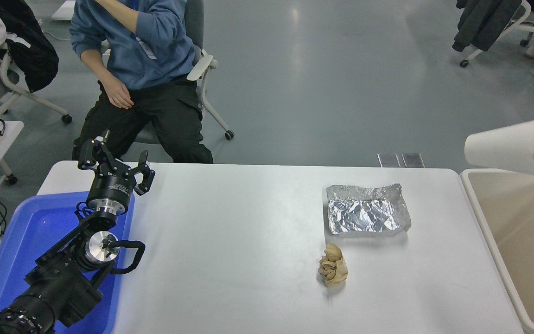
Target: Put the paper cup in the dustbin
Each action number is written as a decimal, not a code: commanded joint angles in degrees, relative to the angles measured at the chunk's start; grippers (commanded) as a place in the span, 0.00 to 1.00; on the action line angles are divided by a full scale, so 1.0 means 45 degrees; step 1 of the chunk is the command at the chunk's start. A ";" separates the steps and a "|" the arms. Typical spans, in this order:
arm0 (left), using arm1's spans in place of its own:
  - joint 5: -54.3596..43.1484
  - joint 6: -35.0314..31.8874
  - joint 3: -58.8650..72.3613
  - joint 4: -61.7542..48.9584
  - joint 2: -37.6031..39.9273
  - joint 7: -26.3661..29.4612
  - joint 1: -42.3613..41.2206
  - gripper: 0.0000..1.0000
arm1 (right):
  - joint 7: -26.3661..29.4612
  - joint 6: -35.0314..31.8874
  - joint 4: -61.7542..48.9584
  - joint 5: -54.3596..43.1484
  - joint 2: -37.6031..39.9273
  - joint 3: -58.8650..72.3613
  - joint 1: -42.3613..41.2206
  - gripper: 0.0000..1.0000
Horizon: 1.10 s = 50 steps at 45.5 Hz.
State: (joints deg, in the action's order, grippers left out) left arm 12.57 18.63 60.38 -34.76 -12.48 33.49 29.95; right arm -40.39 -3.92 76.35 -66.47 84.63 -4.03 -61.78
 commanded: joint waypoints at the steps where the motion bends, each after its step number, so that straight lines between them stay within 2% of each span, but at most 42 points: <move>1: 0.0000 0.0000 0.0000 0.0009 0.0000 0.0000 -0.0015 1.00 | 0.0185 -0.0322 -0.1689 0.0629 0.0452 0.0231 -0.0333 0.00; 4: 0.0000 0.0000 0.0000 0.0009 0.0000 0.0000 0.0004 1.00 | 0.0205 -0.0302 -0.3153 0.1233 -0.0326 0.0407 -0.0138 0.00; 5: 0.0000 0.0000 0.0000 0.0009 0.0000 0.0000 -0.0015 1.00 | 0.0205 -0.0302 -0.4473 0.1931 -0.1258 0.0581 0.0095 0.00; 19: 0.0000 0.0000 0.0000 0.0009 0.0000 0.0000 -0.0015 1.00 | 0.0361 -0.0458 -1.3524 0.4984 -0.7103 0.1442 0.2127 0.00; 21: 0.0000 0.0000 0.0000 0.0009 0.0000 0.0000 -0.0015 1.00 | 0.0691 -0.0458 -1.4713 0.5490 -0.8117 0.1443 0.2477 0.00; 34: 0.0000 0.0000 0.0000 0.0009 0.0000 0.0000 -0.0015 1.00 | 0.3446 -0.0458 -1.5248 0.8889 -0.9021 0.1423 0.3377 0.00; 50: 0.0000 0.0000 0.0000 0.0009 -0.0020 0.0000 -0.0015 1.00 | 0.5224 -0.0438 -1.5307 1.2639 -1.0056 0.1208 0.4901 0.00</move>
State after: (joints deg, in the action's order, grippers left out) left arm 12.56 18.63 60.38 -34.73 -12.48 33.48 29.89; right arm -22.49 -5.91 9.04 -21.09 43.11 1.62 -44.16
